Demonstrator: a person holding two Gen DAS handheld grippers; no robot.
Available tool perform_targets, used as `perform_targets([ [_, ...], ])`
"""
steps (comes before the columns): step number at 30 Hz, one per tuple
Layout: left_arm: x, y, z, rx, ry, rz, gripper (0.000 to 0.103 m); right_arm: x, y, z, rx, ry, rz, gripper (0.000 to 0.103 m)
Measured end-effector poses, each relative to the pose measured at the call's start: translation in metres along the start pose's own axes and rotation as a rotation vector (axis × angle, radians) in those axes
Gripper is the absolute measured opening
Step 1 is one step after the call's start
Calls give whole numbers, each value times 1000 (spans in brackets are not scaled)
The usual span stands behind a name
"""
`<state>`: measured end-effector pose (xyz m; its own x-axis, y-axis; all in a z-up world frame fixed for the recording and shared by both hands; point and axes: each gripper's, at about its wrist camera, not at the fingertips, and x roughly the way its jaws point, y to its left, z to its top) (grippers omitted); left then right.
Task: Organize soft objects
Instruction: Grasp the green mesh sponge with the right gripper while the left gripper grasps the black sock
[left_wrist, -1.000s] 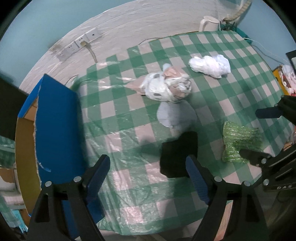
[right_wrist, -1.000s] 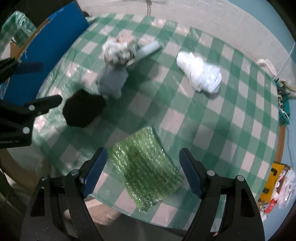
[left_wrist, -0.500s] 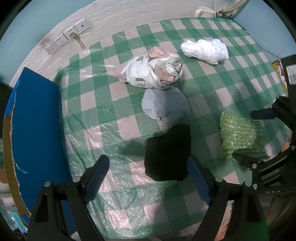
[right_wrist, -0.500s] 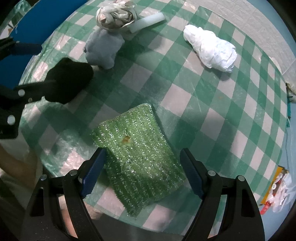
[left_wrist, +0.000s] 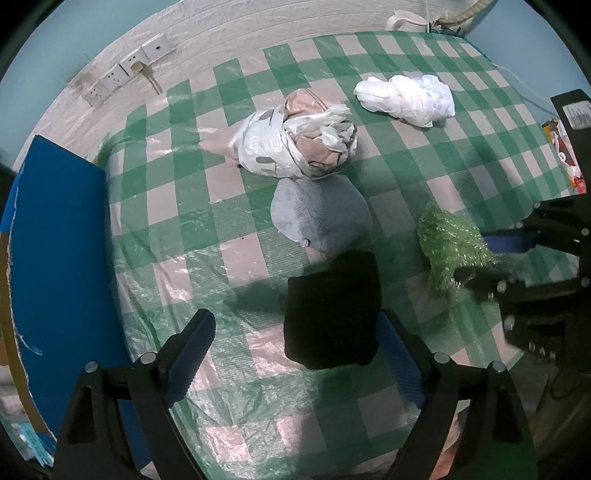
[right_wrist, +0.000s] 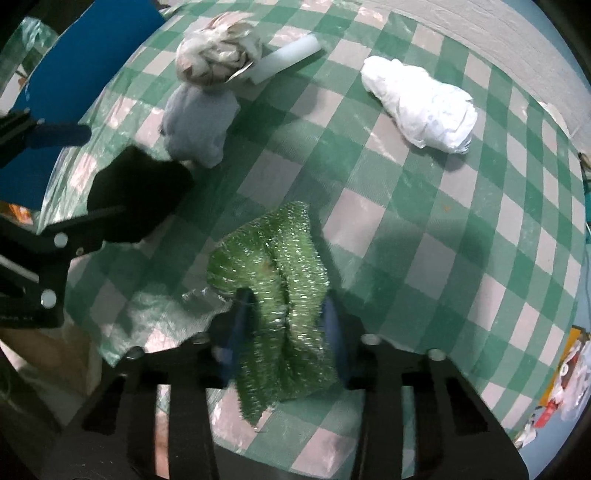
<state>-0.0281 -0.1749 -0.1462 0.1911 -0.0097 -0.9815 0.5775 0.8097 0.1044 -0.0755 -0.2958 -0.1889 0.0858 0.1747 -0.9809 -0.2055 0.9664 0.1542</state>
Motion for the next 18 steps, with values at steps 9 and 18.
perform_targets([
  [9, -5, 1, 4, -21, 2, -50, 90, -12, -10, 16, 27, -65, -60, 20],
  [18, 19, -11, 15, -21, 33, -39, 89, -20, -11, 25, 40, -86, -66, 20],
])
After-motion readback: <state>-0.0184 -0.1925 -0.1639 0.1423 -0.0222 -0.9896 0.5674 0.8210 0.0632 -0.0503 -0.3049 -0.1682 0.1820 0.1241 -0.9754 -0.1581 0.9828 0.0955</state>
